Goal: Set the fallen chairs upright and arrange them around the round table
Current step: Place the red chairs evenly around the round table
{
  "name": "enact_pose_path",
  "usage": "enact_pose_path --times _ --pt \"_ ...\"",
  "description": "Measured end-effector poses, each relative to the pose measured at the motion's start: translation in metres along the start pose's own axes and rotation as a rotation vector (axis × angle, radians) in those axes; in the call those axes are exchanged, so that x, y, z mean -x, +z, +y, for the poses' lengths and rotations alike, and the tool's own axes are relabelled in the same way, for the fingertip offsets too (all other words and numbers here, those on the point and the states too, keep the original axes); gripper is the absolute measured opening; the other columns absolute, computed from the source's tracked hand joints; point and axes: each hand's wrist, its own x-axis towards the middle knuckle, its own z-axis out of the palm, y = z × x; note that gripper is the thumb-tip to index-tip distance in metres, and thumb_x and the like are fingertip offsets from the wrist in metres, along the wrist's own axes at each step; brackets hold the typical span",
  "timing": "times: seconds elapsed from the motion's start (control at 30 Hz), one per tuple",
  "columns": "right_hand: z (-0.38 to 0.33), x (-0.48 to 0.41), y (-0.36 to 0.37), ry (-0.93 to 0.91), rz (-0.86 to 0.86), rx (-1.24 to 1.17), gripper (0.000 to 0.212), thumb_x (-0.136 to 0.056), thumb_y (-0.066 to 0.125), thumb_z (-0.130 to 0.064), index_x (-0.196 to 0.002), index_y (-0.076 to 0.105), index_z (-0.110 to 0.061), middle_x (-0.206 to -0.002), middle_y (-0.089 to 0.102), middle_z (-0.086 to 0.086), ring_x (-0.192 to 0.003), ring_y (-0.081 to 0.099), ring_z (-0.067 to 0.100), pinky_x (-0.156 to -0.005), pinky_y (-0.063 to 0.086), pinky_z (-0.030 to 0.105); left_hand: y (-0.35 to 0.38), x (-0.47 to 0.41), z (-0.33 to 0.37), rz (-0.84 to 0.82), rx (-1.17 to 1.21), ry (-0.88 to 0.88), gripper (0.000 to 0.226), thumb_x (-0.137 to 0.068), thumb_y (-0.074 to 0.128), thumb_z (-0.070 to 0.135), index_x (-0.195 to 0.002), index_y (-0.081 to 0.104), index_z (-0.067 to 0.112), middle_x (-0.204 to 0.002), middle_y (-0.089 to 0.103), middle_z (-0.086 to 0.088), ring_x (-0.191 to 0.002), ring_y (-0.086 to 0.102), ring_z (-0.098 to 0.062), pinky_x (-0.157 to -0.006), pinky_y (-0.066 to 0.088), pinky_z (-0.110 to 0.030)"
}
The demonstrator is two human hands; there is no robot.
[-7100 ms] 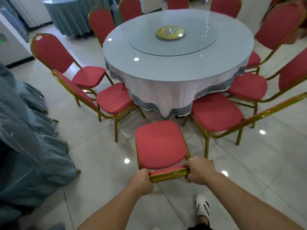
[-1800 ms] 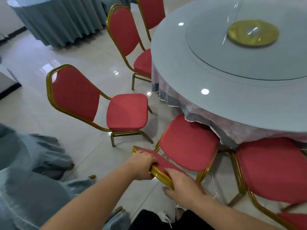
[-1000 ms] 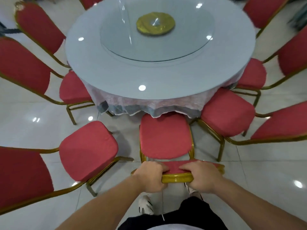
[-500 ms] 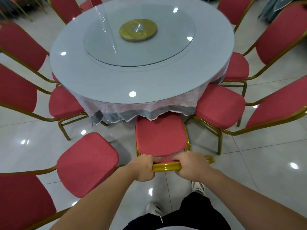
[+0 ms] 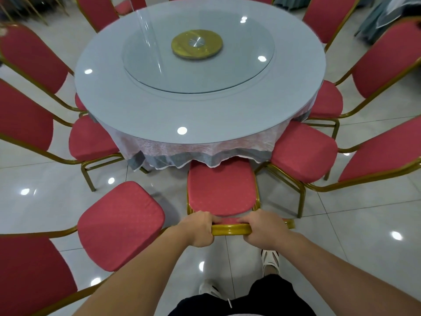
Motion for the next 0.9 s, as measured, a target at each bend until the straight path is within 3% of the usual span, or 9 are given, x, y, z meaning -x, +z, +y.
enact_pose_path --times 0.2,0.43,0.57,0.67,0.73,0.8,0.87,0.9 --pt "-0.013 0.01 0.004 0.01 -0.088 0.032 0.014 -0.074 0.058 -0.025 -0.084 0.068 -0.025 -0.072 0.065 -0.006 -0.069 0.063 0.013 -0.055 0.042 0.026 0.007 0.007 -0.007 -0.068 -0.011 0.02 0.031 -0.078 0.057 0.007 -0.095 0.064 0.032 -0.086 0.067 -0.006 -0.078 0.067 -0.028 -0.068 0.058 -0.041" --pt "-0.017 0.015 0.011 0.062 -0.076 0.018 0.026 -0.072 0.06 -0.033 -0.095 0.071 -0.03 -0.076 0.067 -0.008 -0.072 0.063 0.011 -0.062 0.052 0.03 0.011 0.016 -0.011 -0.048 0.007 0.052 0.034 -0.077 0.059 0.015 -0.103 0.068 0.034 -0.085 0.069 -0.001 -0.078 0.067 -0.023 -0.072 0.061 -0.043" --pt "-0.019 0.016 0.01 0.086 -0.093 -0.021 0.026 -0.075 0.068 -0.038 -0.101 0.071 -0.035 -0.081 0.068 -0.01 -0.077 0.063 0.009 -0.063 0.051 0.029 0.012 0.025 -0.014 0.059 0.111 0.066 0.032 -0.078 0.071 0.032 -0.11 0.073 0.035 -0.085 0.071 0.006 -0.078 0.066 -0.015 -0.074 0.059 -0.038" --pt "-0.022 0.019 0.006 0.104 -0.152 -0.116 0.03 -0.076 0.072 -0.048 -0.104 0.07 -0.036 -0.085 0.068 -0.01 -0.079 0.064 0.009 -0.07 0.054 0.032 0.009 0.036 -0.024 0.049 0.339 0.084 0.041 -0.078 0.081 0.054 -0.114 0.075 0.036 -0.089 0.073 0.011 -0.075 0.065 -0.005 -0.077 0.059 -0.035" --pt "-0.023 0.02 -0.001 0.11 -0.23 -0.232 0.042 -0.073 0.072 -0.065 -0.109 0.069 -0.044 -0.09 0.069 -0.013 -0.083 0.065 0.008 -0.076 0.055 0.032 0.005 0.046 -0.031 0.055 0.484 0.047 0.045 -0.075 0.08 0.067 -0.108 0.079 0.037 -0.086 0.075 0.006 -0.073 0.069 -0.015 -0.075 0.061 -0.04" --pt "-0.025 0.018 -0.007 0.095 -0.257 -0.385 0.052 -0.072 0.065 -0.082 -0.11 0.07 -0.047 -0.094 0.072 -0.017 -0.089 0.067 0.004 -0.084 0.057 0.032 0.001 0.054 -0.037 0.099 0.551 -0.022 0.041 -0.079 0.07 0.077 -0.085 0.079 0.037 -0.075 0.07 -0.003 -0.067 0.065 -0.032 -0.073 0.059 -0.047" --pt "-0.029 0.011 -0.014 0.11 -0.222 -0.54 0.062 -0.079 0.05 -0.089 -0.103 0.074 -0.037 -0.091 0.07 -0.019 -0.09 0.066 0.005 -0.086 0.052 0.03 -0.002 0.058 -0.044 0.146 0.577 -0.074 0.056 -0.088 0.059 0.076 -0.063 0.066 0.026 -0.065 0.055 -0.009 -0.058 0.054 -0.028 -0.067 0.052 -0.042" --pt "-0.032 0.006 -0.019 0.12 -0.206 -0.577 0.062 -0.085 0.046 -0.084 -0.102 0.076 -0.032 -0.092 0.069 -0.019 -0.092 0.065 0.004 -0.086 0.048 0.027 -0.005 0.06 -0.047 0.17 0.58 -0.103 0.061 -0.09 0.057 0.073 -0.062 0.061 0.019 -0.065 0.049 -0.008 -0.058 0.052 -0.023 -0.066 0.048 -0.036"
